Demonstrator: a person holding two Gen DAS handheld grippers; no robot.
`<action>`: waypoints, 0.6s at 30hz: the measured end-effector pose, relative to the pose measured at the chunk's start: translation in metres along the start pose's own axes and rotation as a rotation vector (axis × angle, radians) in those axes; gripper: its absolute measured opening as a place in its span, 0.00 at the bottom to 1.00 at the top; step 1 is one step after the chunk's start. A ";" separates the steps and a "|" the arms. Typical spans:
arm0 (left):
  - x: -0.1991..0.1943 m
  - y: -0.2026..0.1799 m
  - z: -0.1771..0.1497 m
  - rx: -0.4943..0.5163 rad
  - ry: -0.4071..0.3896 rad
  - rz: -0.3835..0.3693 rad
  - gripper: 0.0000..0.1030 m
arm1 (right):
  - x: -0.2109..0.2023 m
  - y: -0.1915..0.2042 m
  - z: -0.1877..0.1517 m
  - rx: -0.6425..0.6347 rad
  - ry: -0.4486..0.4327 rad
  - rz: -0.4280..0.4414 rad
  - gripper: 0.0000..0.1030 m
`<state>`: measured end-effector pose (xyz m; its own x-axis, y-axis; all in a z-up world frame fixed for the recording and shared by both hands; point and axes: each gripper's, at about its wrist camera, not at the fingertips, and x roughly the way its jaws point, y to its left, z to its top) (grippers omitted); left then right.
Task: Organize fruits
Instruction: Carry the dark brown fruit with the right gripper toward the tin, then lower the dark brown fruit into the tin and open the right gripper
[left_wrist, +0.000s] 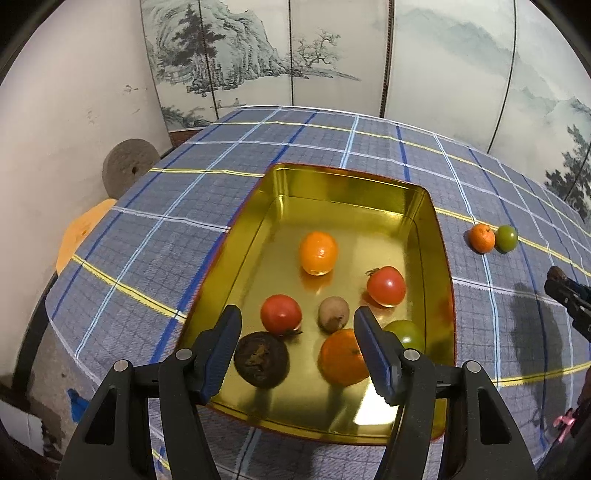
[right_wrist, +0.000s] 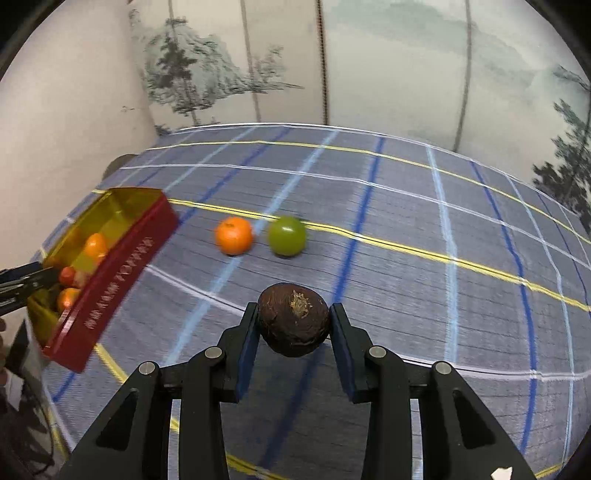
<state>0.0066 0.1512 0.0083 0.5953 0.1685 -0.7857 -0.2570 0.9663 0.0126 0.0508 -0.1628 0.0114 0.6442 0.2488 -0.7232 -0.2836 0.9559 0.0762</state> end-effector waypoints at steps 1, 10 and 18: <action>-0.001 0.002 0.000 -0.005 -0.002 0.000 0.62 | 0.000 0.005 0.002 -0.005 -0.002 0.014 0.34; -0.015 0.028 -0.003 -0.064 -0.022 0.025 0.62 | -0.006 0.075 0.021 -0.101 -0.024 0.184 0.34; -0.021 0.049 -0.010 -0.112 -0.018 0.045 0.62 | 0.000 0.150 0.030 -0.244 -0.023 0.287 0.34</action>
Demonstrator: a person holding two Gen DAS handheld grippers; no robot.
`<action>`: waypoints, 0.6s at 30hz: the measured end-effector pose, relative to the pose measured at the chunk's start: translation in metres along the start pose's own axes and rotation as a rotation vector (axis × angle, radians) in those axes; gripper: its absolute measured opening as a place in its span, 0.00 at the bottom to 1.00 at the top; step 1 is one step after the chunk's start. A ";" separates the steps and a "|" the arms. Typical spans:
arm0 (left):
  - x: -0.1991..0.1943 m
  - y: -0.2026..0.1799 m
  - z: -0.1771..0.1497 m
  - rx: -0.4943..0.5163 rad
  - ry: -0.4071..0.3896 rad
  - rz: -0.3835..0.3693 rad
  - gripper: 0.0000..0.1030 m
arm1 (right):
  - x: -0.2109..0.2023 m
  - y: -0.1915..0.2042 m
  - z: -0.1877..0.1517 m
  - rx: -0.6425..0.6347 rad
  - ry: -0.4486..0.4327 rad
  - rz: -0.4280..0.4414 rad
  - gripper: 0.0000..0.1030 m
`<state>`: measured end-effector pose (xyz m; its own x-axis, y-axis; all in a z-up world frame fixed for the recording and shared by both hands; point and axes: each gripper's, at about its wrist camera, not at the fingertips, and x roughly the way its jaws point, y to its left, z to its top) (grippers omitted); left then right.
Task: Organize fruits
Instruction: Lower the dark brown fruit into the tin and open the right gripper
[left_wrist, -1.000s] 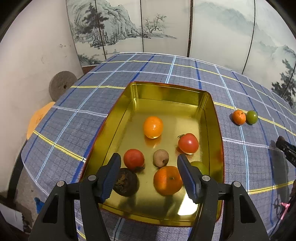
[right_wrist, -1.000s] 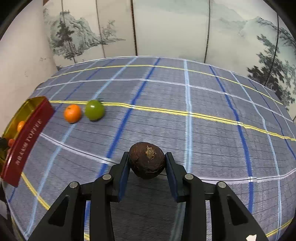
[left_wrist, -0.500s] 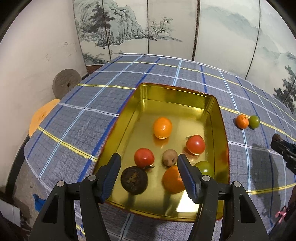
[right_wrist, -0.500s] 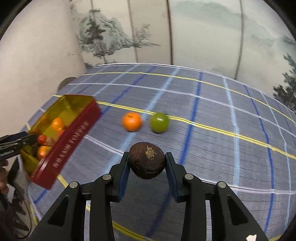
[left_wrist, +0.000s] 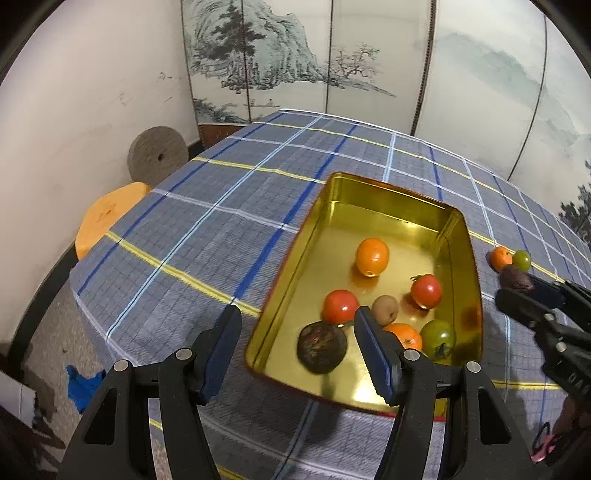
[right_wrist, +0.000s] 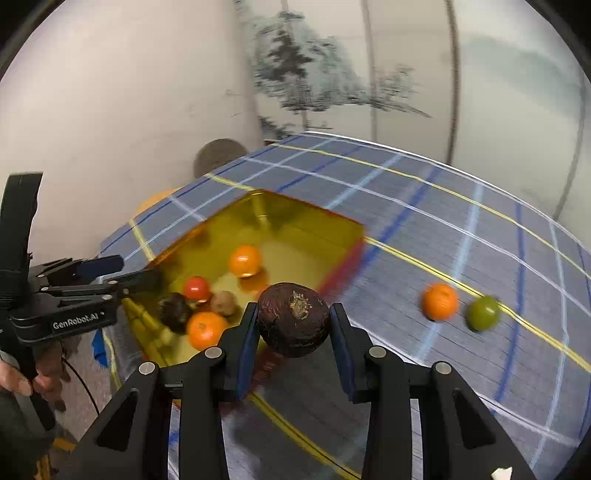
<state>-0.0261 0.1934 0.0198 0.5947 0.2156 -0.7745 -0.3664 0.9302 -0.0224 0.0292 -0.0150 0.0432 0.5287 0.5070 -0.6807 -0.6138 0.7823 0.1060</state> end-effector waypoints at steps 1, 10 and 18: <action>0.000 0.002 -0.001 -0.004 0.001 0.002 0.62 | 0.005 0.009 0.002 -0.021 0.004 0.011 0.34; -0.001 0.023 -0.007 -0.040 0.014 0.032 0.62 | 0.040 0.037 0.004 -0.094 0.056 0.029 0.34; -0.004 0.027 -0.011 -0.053 0.018 0.027 0.62 | 0.059 0.040 0.004 -0.113 0.088 0.019 0.34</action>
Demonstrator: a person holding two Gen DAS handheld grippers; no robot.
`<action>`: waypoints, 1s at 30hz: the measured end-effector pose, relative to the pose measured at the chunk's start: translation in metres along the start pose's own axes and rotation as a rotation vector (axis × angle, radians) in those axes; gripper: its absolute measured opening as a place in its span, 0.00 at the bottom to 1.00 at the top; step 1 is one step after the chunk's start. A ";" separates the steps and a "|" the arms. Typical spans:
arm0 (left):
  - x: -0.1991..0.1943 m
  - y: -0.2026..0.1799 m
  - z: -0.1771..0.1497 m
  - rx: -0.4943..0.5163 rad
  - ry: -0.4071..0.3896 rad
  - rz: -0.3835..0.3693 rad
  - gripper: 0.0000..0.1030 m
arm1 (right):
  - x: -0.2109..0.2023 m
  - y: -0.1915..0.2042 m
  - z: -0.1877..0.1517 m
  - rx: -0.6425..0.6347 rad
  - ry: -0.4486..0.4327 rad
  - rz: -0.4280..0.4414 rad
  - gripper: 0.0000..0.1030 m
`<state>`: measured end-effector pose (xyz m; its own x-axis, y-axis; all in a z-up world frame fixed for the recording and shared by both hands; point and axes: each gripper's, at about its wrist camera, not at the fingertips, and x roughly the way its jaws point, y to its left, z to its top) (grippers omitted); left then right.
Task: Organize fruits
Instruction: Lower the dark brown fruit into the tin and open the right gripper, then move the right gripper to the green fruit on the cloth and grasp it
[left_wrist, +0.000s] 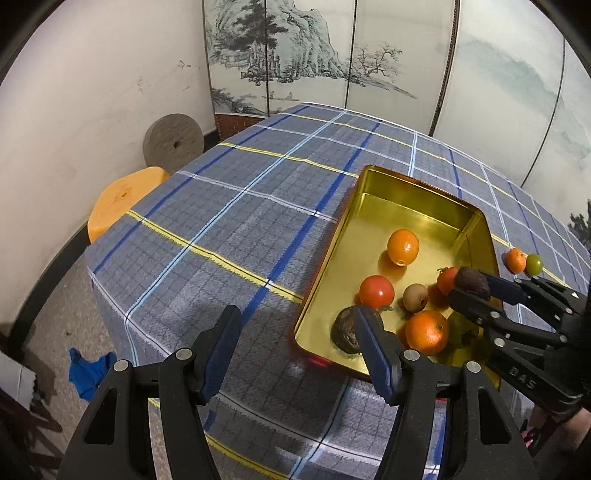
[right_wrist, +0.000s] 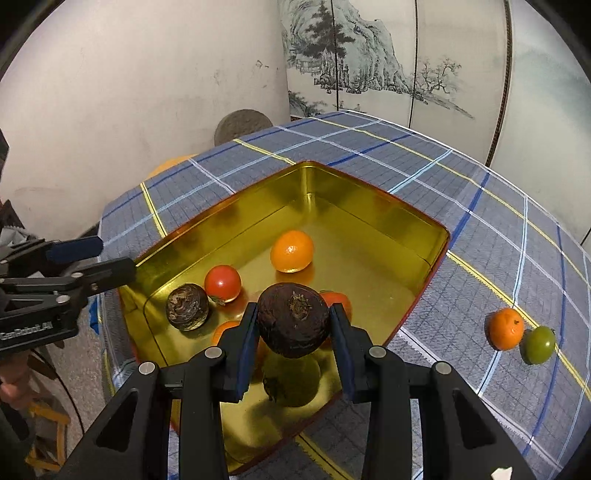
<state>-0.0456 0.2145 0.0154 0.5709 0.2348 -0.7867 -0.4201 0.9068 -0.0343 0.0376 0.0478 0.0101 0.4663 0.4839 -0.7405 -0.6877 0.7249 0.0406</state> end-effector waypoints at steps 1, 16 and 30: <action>-0.001 0.000 -0.001 -0.001 0.000 0.000 0.62 | 0.001 0.000 0.000 -0.003 0.003 -0.004 0.34; -0.004 -0.002 0.000 0.000 -0.002 -0.013 0.62 | 0.010 0.001 -0.001 -0.003 0.019 -0.005 0.36; -0.003 -0.011 0.003 0.015 0.004 -0.022 0.62 | 0.003 0.001 -0.004 0.007 0.007 0.007 0.36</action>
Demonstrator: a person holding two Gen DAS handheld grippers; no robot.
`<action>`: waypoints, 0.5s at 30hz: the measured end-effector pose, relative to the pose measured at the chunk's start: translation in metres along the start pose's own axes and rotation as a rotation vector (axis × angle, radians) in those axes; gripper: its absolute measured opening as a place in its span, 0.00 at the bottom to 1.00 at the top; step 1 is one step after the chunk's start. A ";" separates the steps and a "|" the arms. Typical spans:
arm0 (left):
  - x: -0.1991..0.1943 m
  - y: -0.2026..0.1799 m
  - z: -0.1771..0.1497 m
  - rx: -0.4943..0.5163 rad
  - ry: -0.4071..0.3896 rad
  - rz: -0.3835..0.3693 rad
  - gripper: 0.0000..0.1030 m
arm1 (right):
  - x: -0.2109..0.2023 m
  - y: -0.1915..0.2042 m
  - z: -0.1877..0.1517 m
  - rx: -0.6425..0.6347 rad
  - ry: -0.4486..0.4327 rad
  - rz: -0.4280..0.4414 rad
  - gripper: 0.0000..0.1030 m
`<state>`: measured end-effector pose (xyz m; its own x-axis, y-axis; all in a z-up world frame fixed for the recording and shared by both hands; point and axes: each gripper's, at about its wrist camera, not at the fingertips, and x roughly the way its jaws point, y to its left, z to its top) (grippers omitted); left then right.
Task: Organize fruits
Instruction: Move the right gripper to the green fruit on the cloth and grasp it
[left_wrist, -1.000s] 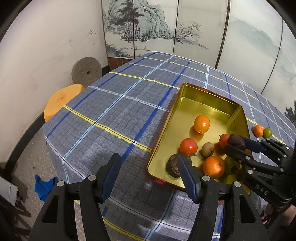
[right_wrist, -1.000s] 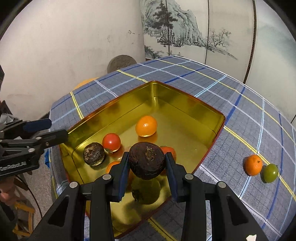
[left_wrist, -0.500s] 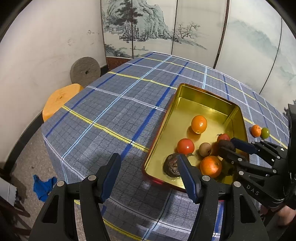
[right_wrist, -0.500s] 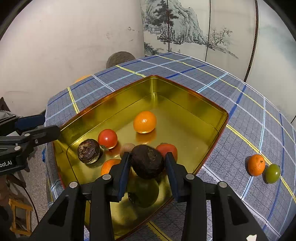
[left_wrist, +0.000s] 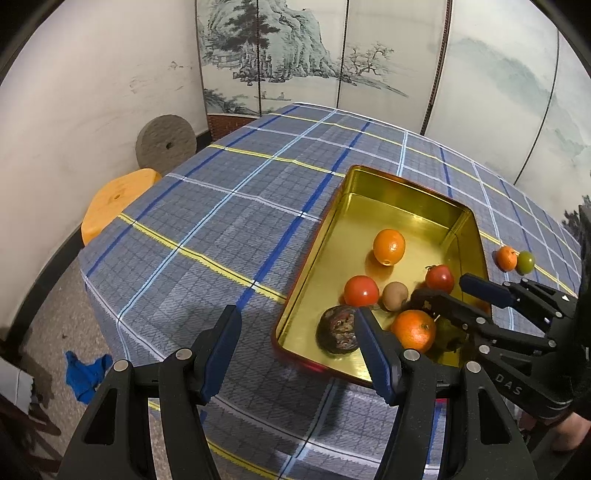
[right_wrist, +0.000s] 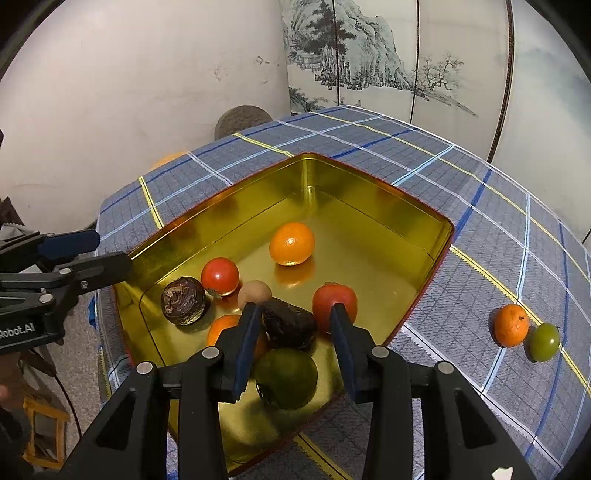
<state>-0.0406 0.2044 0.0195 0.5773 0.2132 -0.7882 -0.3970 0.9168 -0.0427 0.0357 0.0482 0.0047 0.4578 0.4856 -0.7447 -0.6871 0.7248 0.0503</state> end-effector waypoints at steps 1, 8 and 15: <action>0.000 -0.001 0.000 0.002 0.000 -0.001 0.62 | -0.003 0.000 0.000 0.004 -0.005 0.002 0.36; 0.000 -0.014 0.001 0.021 -0.004 -0.025 0.62 | -0.030 -0.015 -0.003 0.040 -0.062 -0.003 0.41; 0.001 -0.045 0.002 0.069 -0.004 -0.080 0.62 | -0.049 -0.064 -0.019 0.123 -0.076 -0.099 0.41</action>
<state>-0.0207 0.1643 0.0214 0.6080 0.1395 -0.7816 -0.2997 0.9519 -0.0633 0.0464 -0.0308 0.0259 0.5641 0.4414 -0.6978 -0.5649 0.8227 0.0637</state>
